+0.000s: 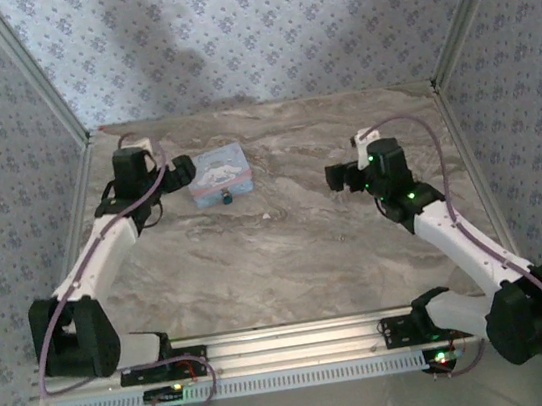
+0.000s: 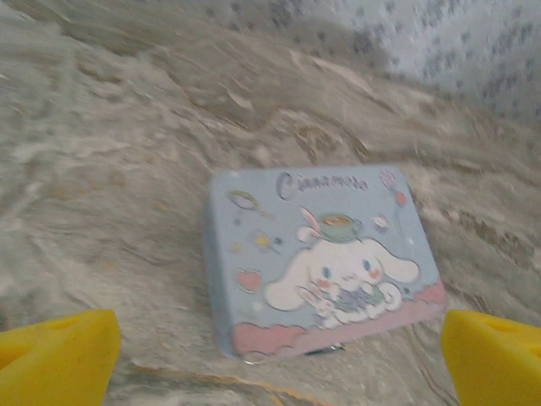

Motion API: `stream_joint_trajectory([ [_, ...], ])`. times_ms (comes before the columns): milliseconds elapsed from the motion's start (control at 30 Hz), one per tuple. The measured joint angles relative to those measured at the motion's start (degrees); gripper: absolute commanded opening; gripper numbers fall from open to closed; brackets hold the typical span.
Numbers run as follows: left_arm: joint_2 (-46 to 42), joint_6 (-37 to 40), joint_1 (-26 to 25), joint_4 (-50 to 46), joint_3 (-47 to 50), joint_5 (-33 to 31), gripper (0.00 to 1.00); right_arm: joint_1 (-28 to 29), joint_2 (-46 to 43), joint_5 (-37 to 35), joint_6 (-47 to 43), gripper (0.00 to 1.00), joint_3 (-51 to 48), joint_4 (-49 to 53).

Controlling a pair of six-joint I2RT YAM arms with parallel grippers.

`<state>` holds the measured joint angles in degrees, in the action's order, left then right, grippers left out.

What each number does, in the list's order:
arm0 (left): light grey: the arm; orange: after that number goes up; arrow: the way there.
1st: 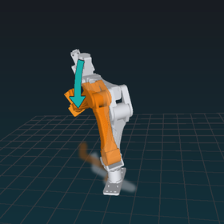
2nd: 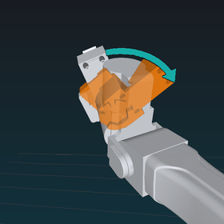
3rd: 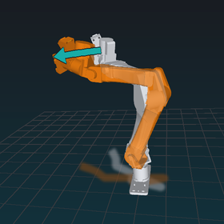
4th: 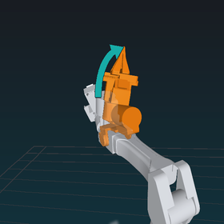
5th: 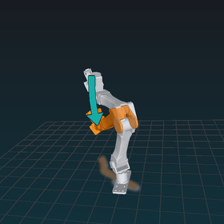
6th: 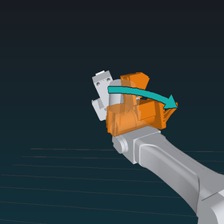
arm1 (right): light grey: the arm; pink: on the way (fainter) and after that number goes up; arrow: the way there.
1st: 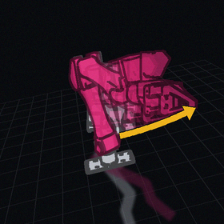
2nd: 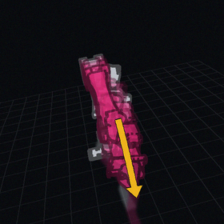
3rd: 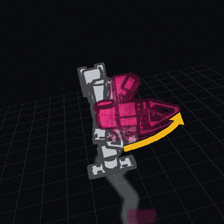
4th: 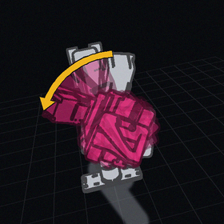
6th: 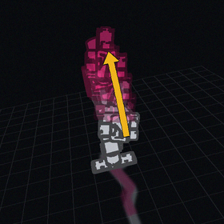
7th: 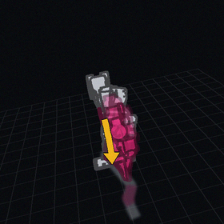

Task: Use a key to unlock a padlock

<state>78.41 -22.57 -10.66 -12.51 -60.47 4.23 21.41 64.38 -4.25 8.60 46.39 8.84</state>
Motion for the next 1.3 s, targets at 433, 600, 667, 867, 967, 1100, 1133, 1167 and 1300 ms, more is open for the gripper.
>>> stream_joint_trajectory([
  [433, 22.62, 4.52, -11.23, -11.65, -24.87, -2.78, 0.93, 3.43, 2.34, 0.20, 6.36, 1.00, -2.21, 12.20],
  [600, 29.88, 5.55, -13.60, -14.12, -30.05, -2.54, 0.90, 3.50, 3.23, -0.04, 6.64, 1.00, -2.45, 13.11],
  [667, 32.20, 5.62, -14.25, -14.75, -31.80, -2.08, 0.90, 3.50, 3.34, -0.22, 6.64, 1.00, -2.45, 13.33],
  [867, 36.94, 6.27, -15.80, -15.89, -35.63, -0.72, 0.88, 3.50, 4.55, -0.59, 6.64, 1.00, -2.67, 13.62],
  [967, 38.05, 6.58, -16.63, -16.17, -36.22, -0.55, 0.87, 3.50, 5.07, -0.87, 6.64, 1.00, -3.13, 13.75],
  [1100, 39.06, 6.69, -17.75, -16.31, -36.24, -0.39, 0.86, 3.50, 5.73, -0.92, 6.64, 1.00, -3.54, 14.14],
  [1133, 39.45, 6.67, -18.01, -16.33, -36.24, -0.39, 0.86, 3.50, 5.90, -0.90, 6.64, 1.00, -3.54, 14.16],
  [1167, 39.71, 6.71, -18.23, -16.33, -36.24, -0.46, 0.86, 3.50, 6.05, -0.90, 6.64, 1.00, -3.54, 14.19],
  [1300, 39.89, 6.91, -18.88, -15.82, -36.15, -0.72, 0.86, 3.50, 6.56, -0.90, 6.64, 1.00, -3.54, 14.21],
])
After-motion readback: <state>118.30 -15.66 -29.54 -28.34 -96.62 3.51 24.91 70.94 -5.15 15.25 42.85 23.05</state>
